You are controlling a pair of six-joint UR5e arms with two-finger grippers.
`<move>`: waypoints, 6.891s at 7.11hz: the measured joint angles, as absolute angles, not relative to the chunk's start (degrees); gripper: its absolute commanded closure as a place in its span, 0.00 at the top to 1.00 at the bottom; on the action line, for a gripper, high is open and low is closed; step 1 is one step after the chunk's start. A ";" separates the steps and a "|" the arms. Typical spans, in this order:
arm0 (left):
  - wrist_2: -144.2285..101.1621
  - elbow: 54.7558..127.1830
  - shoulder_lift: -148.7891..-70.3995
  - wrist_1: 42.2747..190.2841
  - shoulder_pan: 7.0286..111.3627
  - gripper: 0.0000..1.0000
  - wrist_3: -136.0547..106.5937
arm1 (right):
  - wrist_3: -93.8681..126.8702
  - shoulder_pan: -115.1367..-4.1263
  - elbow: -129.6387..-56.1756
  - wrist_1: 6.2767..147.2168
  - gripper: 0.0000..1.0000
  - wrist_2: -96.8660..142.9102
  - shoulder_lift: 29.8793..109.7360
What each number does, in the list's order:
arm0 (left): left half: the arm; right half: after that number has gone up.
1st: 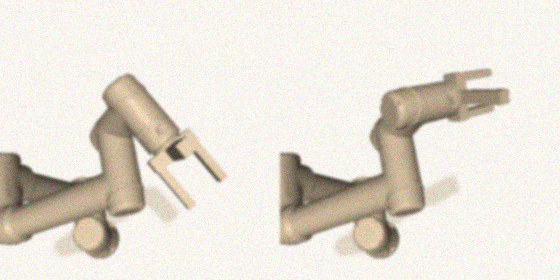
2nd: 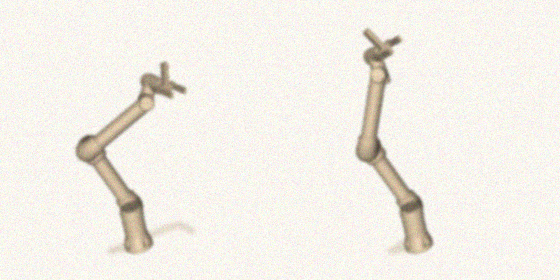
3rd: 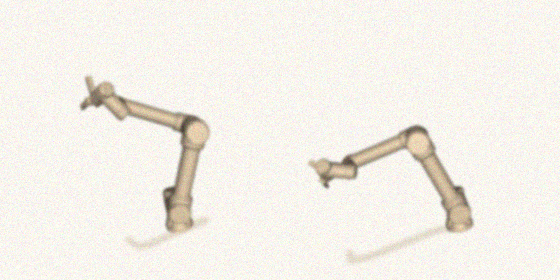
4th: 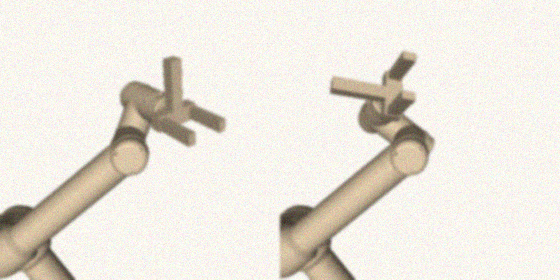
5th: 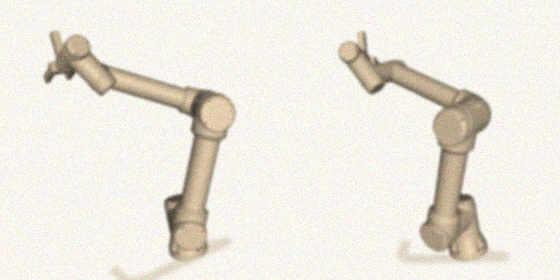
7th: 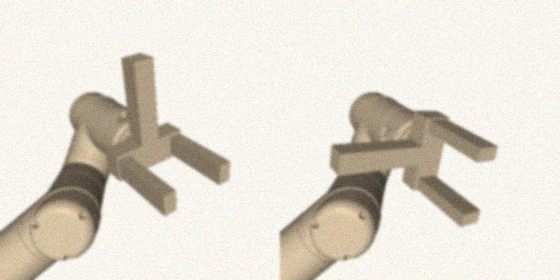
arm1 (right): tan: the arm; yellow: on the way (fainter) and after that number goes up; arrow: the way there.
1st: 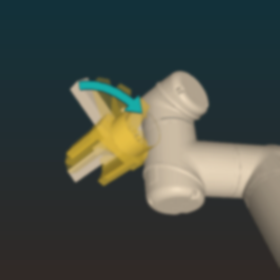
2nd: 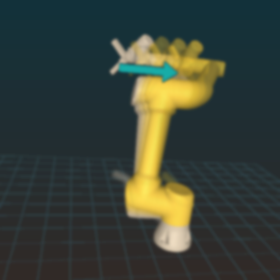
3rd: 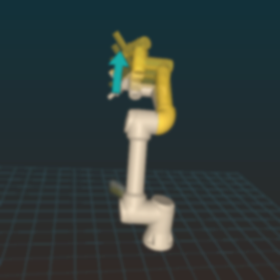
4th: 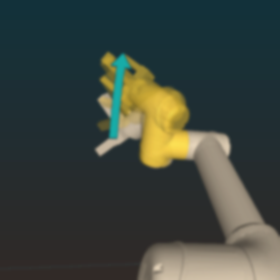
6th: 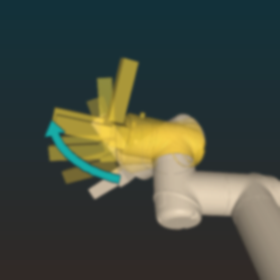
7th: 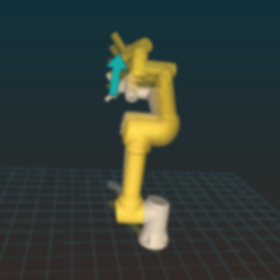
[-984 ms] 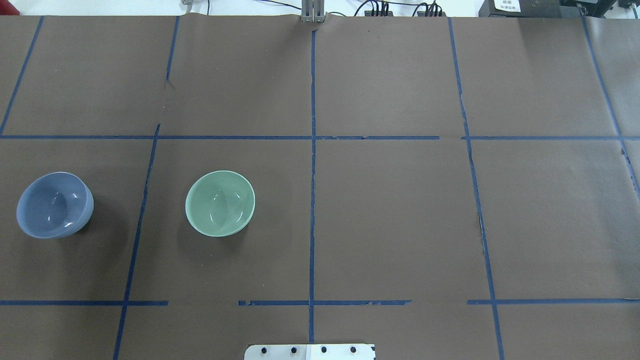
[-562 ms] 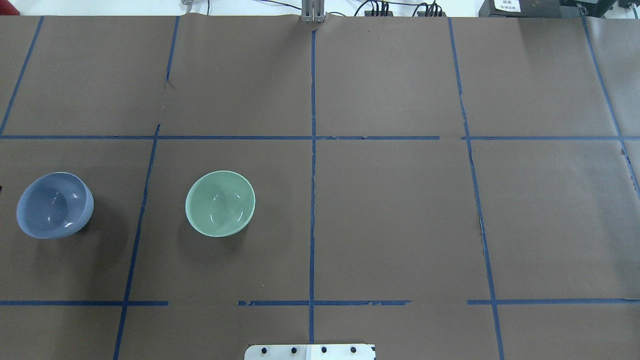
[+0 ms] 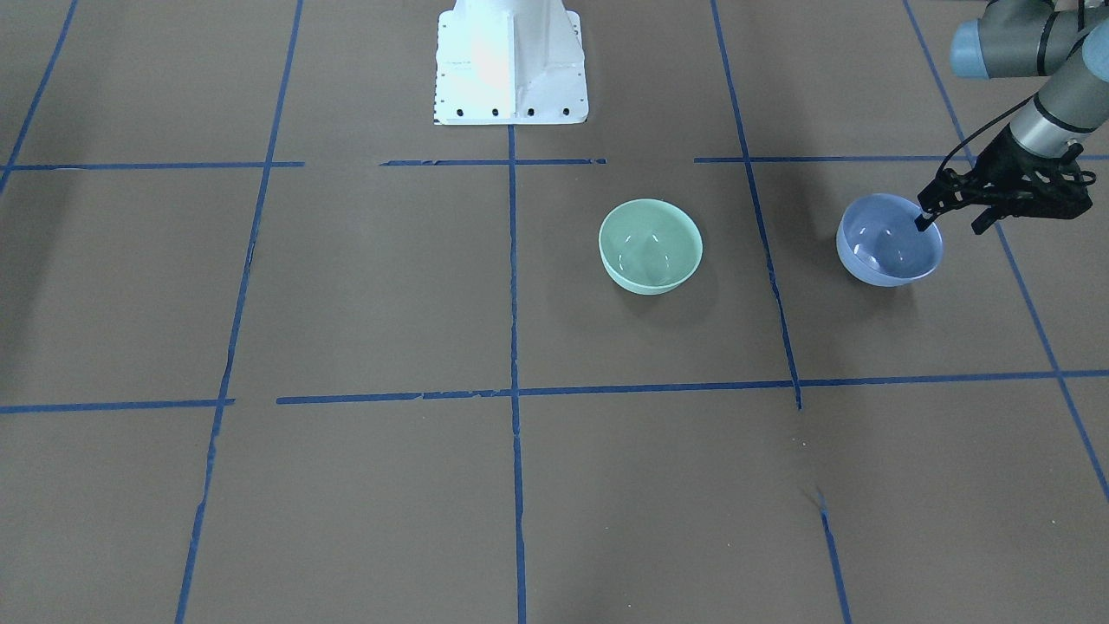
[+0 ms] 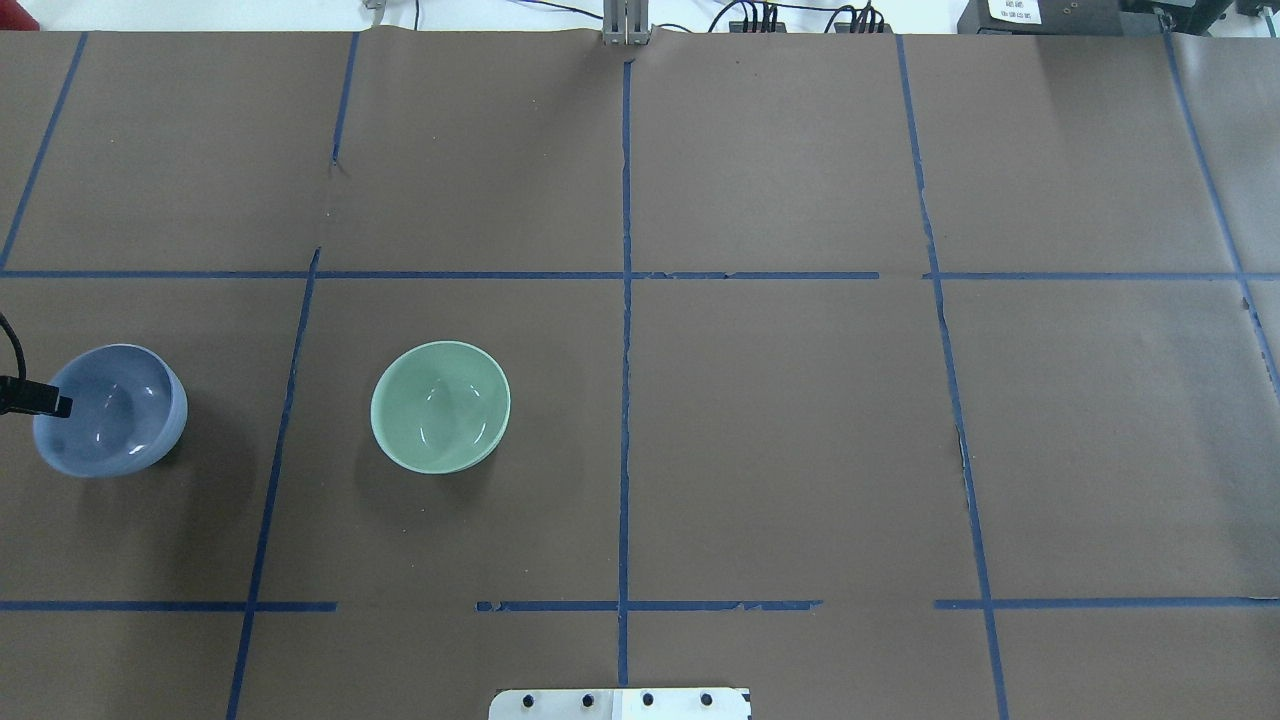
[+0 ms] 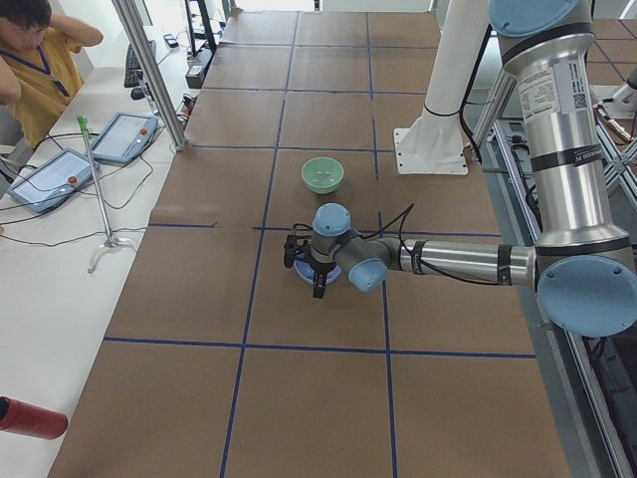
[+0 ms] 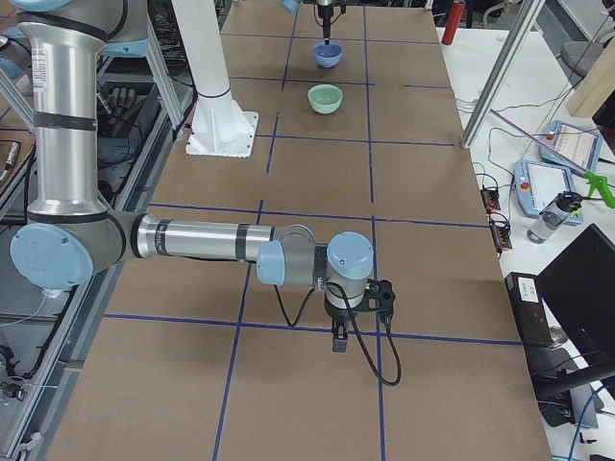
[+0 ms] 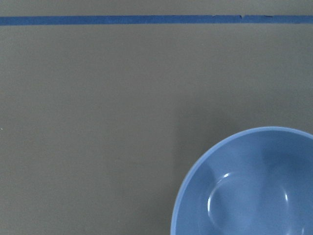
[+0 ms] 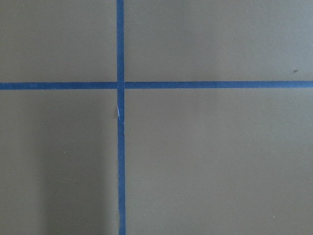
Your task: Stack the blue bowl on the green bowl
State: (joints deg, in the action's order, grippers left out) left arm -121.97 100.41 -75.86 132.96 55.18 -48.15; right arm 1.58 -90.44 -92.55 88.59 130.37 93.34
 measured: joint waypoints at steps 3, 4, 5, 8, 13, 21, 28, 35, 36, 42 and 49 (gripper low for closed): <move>-121.85 100.34 -75.83 132.95 54.73 0.00 -48.95 | 1.58 -90.44 -92.55 88.59 1.00 130.35 93.34; -122.01 100.71 -75.76 132.85 54.93 0.00 -48.94 | 1.58 -90.44 -92.55 88.59 1.00 130.34 93.34; -122.12 101.87 -75.69 132.30 55.33 0.00 -48.90 | 1.58 -90.44 -92.55 88.59 1.00 130.36 93.34; -122.10 114.66 -77.09 116.77 55.92 0.00 -50.62 | 1.58 -90.44 -92.55 88.59 1.00 130.41 93.34; -118.31 121.34 -99.42 95.79 43.57 0.00 -80.06 | 1.58 -90.44 -92.55 88.61 1.00 130.37 93.34; -112.89 112.53 -105.97 96.87 34.01 0.05 -90.39 | 1.58 -90.44 -92.55 88.63 1.00 130.35 93.34; -116.43 115.80 -102.35 99.33 39.29 1.00 -78.67 | 1.58 -90.44 -92.55 88.61 1.00 130.34 93.34; -130.40 103.28 -80.86 98.70 86.75 1.00 4.13 | 1.58 -90.44 -92.55 88.62 1.00 130.34 93.34; -132.83 101.42 -79.13 98.74 89.27 1.00 6.92 | 1.58 -90.44 -92.55 88.63 1.00 130.36 93.34; -135.23 100.14 -75.99 99.73 90.77 1.00 8.43 | 1.58 -90.44 -92.55 88.59 1.00 130.35 93.34; -135.26 100.35 -76.15 99.75 90.79 1.00 8.23 | 1.58 -90.44 -92.55 88.59 1.00 130.34 93.34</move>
State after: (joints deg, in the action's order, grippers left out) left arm -135.26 100.35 -76.15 99.75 90.79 8.23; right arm 1.58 -90.44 -92.55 88.59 130.34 93.34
